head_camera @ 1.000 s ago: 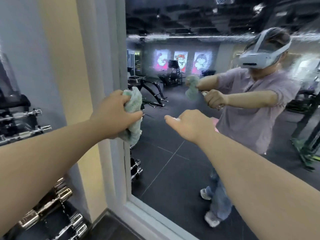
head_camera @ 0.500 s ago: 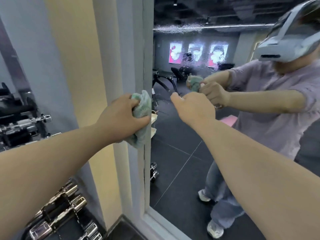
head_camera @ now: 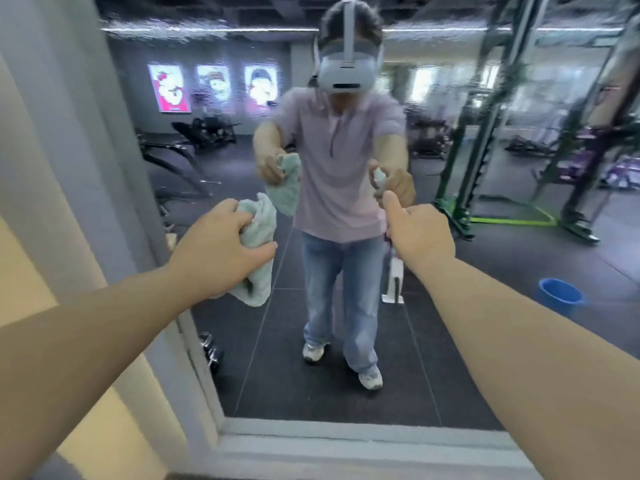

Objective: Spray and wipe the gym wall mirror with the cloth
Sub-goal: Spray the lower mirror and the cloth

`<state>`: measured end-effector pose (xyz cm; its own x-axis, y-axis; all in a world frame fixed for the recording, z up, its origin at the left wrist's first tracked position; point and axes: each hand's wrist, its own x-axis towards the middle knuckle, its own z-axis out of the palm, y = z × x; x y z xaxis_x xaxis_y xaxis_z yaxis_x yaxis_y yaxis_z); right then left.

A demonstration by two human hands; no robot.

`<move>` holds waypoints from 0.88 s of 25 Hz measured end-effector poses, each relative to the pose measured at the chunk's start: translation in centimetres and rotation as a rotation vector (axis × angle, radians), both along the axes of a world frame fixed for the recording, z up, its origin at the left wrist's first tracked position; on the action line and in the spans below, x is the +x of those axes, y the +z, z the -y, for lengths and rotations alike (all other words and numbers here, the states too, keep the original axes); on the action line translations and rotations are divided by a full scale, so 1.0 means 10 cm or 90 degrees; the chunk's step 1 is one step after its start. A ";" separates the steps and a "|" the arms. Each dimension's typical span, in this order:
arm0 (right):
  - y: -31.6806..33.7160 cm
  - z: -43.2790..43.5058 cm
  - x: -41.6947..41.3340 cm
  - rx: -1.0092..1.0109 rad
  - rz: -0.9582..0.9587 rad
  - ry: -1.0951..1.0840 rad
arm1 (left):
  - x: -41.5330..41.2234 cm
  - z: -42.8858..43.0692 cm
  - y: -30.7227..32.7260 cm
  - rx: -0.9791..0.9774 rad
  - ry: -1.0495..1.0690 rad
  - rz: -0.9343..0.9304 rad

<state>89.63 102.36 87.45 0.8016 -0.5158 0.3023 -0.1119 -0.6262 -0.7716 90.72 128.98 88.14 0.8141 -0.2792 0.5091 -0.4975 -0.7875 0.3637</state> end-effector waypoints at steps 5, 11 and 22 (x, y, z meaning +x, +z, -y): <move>-0.15 1.06 -0.46 0.006 -0.055 -0.116 | -0.08 1.08 0.00 0.010 -0.102 0.005; -0.49 2.78 -1.16 -0.019 -0.098 -0.185 | -0.40 2.99 -0.23 0.028 -0.205 -0.001; -0.87 5.70 -1.96 -0.017 -0.220 -0.235 | -1.03 6.05 -0.64 0.014 -0.295 -0.065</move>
<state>70.07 45.37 78.80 0.6225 -0.7796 0.0682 -0.5759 -0.5153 -0.6347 80.42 68.45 81.71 0.6463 -0.6349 0.4234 -0.7613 -0.4983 0.4149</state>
